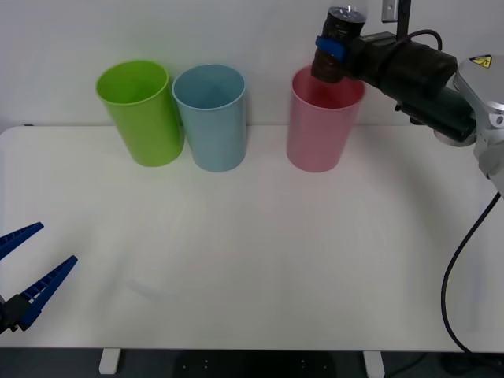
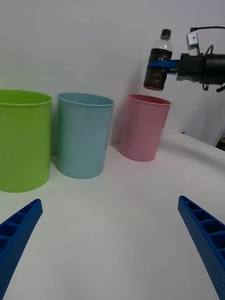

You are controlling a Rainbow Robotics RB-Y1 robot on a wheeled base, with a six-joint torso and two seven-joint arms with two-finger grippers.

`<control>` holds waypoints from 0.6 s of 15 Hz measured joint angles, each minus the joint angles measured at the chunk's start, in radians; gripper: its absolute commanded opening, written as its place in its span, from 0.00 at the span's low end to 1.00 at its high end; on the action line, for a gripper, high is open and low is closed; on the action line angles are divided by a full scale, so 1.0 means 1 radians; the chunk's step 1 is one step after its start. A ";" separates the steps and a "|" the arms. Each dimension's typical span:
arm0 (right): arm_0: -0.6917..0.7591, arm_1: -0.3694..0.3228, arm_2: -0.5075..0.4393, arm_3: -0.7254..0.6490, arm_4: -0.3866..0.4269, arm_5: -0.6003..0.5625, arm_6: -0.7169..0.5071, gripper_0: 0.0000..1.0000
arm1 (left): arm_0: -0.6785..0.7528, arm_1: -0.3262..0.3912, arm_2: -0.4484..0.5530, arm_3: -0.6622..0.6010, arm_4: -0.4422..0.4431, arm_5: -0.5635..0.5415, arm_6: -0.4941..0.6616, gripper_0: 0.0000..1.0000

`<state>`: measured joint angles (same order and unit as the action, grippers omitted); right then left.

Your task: Grasp the object on the table and drop it into the matching bin: aluminum can to the light blue bin, PET bottle to the pink bin.

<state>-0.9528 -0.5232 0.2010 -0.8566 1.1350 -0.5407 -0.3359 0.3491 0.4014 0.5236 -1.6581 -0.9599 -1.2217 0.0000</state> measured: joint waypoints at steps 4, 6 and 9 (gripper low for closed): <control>-0.032 0.014 0.000 0.040 0.010 0.014 0.024 0.00 | 0.000 0.000 0.000 0.000 0.000 0.000 0.000 1.00; -0.032 0.014 0.000 0.040 0.011 0.013 0.034 0.00 | 0.000 0.000 0.000 0.000 0.000 0.000 0.000 1.00; -0.032 0.013 0.000 0.041 0.012 0.013 0.044 1.00 | 0.000 0.000 0.000 0.000 0.000 0.000 0.000 1.00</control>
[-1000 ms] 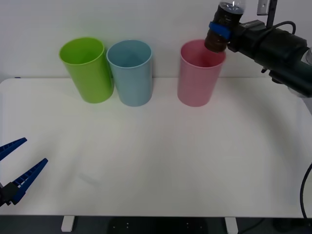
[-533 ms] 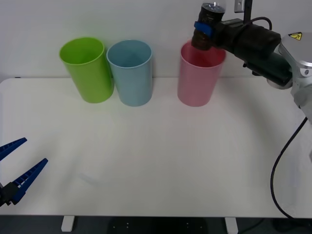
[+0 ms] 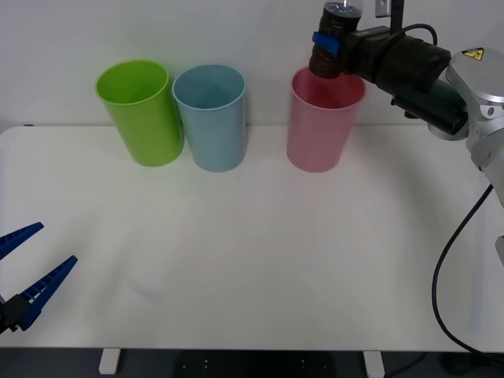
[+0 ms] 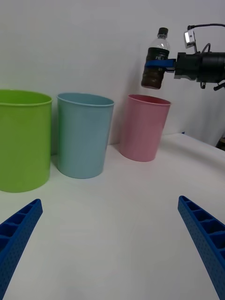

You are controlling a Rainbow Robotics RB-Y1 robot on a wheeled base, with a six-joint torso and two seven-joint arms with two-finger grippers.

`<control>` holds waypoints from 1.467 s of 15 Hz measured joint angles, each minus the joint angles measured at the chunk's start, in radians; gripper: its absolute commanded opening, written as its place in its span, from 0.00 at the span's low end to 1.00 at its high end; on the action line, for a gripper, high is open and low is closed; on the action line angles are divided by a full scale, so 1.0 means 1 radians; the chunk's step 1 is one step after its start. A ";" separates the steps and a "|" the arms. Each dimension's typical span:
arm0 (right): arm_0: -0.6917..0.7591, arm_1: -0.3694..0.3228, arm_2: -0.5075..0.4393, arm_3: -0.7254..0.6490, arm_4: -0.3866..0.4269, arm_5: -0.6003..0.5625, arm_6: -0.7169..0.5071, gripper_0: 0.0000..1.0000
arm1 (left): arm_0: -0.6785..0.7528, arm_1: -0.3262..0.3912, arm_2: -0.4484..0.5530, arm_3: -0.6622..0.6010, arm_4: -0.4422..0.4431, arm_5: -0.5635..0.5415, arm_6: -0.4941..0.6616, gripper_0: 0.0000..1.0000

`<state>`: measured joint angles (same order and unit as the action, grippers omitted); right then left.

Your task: Grasp the object on the table and drop it into the matching bin: aluminum can to the light blue bin, PET bottle to the pink bin.

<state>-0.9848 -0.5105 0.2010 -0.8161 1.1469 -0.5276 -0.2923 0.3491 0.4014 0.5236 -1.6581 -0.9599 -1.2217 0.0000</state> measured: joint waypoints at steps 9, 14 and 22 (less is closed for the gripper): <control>0.005 -0.029 -0.023 -0.008 -0.035 -0.039 0.015 1.00 | 0.000 0.000 0.000 0.000 0.000 0.000 0.000 1.00; 0.072 -0.104 -0.023 -0.057 -0.135 -0.116 0.016 1.00 | 0.000 0.000 0.000 0.000 0.000 0.000 0.000 1.00; 0.413 -0.253 -0.064 -0.477 -0.267 -0.104 0.007 1.00 | 0.000 0.000 0.000 0.000 0.000 0.000 0.000 1.00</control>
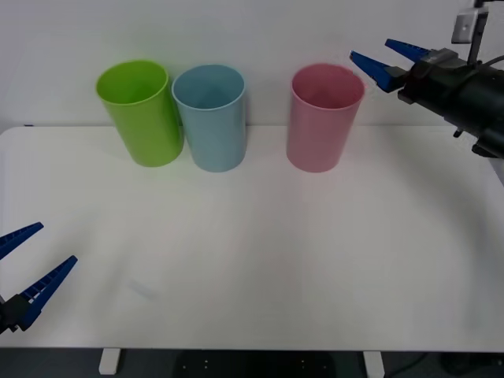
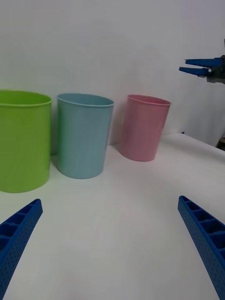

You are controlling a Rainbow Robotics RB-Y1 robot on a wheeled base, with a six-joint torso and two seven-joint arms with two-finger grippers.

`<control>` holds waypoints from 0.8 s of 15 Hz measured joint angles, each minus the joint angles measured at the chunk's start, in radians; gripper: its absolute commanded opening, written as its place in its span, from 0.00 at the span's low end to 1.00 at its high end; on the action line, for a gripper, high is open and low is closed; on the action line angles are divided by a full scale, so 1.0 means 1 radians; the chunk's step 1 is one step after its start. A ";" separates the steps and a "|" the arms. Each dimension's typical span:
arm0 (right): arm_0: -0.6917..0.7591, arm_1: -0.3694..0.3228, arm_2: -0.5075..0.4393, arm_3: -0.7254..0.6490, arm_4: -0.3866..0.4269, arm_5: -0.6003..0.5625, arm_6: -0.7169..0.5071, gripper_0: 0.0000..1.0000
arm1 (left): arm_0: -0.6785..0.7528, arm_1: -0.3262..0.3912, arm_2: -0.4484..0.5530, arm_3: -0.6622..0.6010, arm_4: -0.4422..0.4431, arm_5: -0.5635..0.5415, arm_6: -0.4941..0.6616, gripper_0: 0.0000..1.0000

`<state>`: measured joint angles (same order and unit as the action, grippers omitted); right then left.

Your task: Grasp the object on the table and drop it into the matching bin: aluminum can to the light blue bin, PET bottle to the pink bin.

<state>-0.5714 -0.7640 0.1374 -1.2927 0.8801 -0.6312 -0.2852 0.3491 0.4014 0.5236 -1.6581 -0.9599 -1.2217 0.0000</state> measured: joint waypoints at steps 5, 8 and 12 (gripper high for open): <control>0.272 -0.023 -0.103 -0.248 -0.001 0.002 0.008 1.00 | 0.000 0.000 0.000 0.000 0.000 0.000 0.000 1.00; 0.427 -0.023 -0.150 -0.386 -0.001 0.002 0.021 1.00 | 0.000 0.000 0.000 0.000 0.000 0.000 0.000 1.00; 0.624 -0.018 -0.203 -0.544 -0.001 0.001 0.057 1.00 | 0.000 0.000 0.000 0.000 0.000 0.000 0.000 1.00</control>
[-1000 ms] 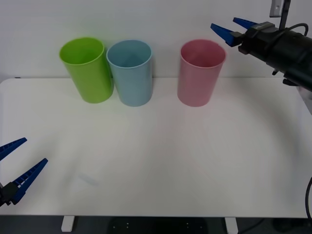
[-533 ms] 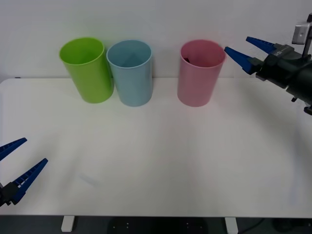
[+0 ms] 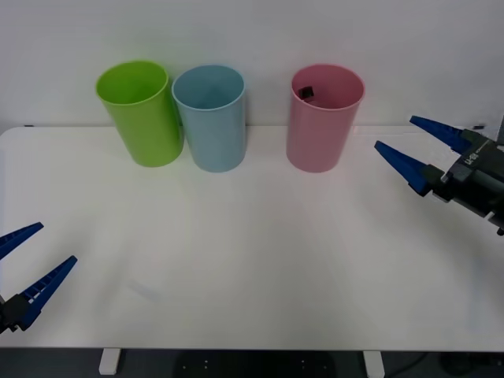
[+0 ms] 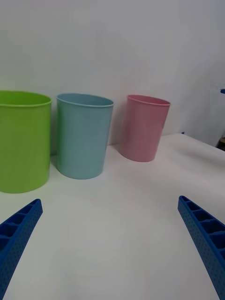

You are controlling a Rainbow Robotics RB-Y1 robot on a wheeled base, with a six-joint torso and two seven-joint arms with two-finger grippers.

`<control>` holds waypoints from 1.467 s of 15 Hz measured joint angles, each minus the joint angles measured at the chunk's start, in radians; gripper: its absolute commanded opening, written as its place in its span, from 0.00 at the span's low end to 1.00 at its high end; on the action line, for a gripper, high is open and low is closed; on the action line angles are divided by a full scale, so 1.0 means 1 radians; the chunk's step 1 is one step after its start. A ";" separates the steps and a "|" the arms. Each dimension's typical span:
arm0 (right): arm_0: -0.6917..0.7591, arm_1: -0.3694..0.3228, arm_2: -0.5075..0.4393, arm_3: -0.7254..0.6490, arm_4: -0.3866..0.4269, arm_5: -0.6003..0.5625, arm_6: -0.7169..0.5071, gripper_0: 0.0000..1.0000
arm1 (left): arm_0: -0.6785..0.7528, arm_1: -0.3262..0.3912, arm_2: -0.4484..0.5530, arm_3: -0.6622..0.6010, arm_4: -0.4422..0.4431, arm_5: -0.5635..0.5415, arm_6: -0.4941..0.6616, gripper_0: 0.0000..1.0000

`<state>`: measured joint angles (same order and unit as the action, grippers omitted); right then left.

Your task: Grasp the object on the table and drop it into the matching bin: aluminum can to the light blue bin, PET bottle to the pink bin.

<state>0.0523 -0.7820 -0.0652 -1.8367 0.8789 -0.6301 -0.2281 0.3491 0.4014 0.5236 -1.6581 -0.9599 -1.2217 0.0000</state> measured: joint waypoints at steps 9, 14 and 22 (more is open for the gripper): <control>0.267 0.027 -0.030 -0.142 0.007 -0.092 0.227 1.00 | 0.000 0.000 0.000 0.000 0.000 0.000 0.000 1.00; 0.310 0.100 -0.096 -0.131 0.107 -0.265 0.222 1.00 | 0.000 0.000 0.000 0.000 0.000 0.000 0.000 1.00; 0.295 0.214 -0.121 -0.112 0.245 -0.358 0.208 1.00 | 0.000 0.000 0.000 0.000 0.000 0.000 0.000 1.00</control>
<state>0.3469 -0.5685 -0.1861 -1.9485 1.1243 -0.9879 -0.0196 0.3491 0.4014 0.5236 -1.6581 -0.9599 -1.2217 0.0000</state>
